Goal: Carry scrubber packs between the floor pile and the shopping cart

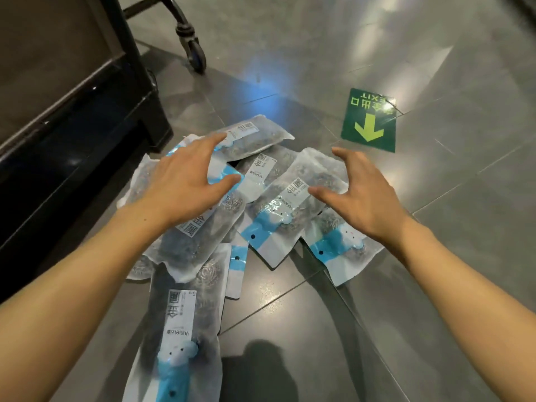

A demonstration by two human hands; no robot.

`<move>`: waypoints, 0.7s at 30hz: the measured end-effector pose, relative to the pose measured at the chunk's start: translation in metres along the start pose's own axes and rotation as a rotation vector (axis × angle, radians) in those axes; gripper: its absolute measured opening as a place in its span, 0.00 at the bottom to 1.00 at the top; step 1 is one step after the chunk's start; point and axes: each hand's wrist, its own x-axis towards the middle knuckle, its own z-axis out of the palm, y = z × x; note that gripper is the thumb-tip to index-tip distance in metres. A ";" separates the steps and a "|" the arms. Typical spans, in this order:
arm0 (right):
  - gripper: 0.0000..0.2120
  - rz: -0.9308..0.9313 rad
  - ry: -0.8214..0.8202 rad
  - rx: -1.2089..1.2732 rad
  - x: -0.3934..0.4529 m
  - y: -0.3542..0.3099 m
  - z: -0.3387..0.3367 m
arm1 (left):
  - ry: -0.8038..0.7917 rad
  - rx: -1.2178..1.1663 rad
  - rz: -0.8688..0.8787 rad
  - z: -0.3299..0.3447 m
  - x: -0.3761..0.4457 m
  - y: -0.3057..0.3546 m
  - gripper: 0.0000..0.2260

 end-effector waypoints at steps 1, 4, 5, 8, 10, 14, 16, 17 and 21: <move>0.38 0.077 0.017 0.072 0.001 0.005 0.010 | -0.006 -0.024 -0.035 0.003 0.001 -0.005 0.33; 0.35 0.377 -0.008 0.436 0.007 0.015 0.041 | -0.047 -0.038 -0.124 0.011 -0.001 -0.021 0.32; 0.34 0.470 -0.030 0.528 0.010 0.019 0.052 | -0.062 -0.042 -0.149 0.011 -0.002 -0.026 0.32; 0.26 0.623 -0.029 0.630 0.019 0.031 0.090 | -0.086 -0.072 -0.214 0.015 -0.007 -0.040 0.32; 0.29 0.674 0.021 0.709 0.027 0.037 0.112 | -0.087 -0.075 -0.231 0.020 -0.010 -0.050 0.31; 0.52 0.737 0.110 0.955 0.049 0.049 0.145 | -0.083 -0.069 -0.237 0.025 -0.008 -0.063 0.30; 0.57 0.796 0.121 1.047 0.058 0.037 0.150 | -0.079 -0.094 -0.251 0.027 -0.008 -0.068 0.29; 0.55 0.831 0.145 1.078 0.062 0.032 0.152 | -0.080 -0.118 -0.263 0.028 -0.008 -0.069 0.29; 0.44 0.892 0.133 1.183 0.071 0.022 0.159 | -0.165 -0.141 -0.347 0.037 -0.007 -0.081 0.34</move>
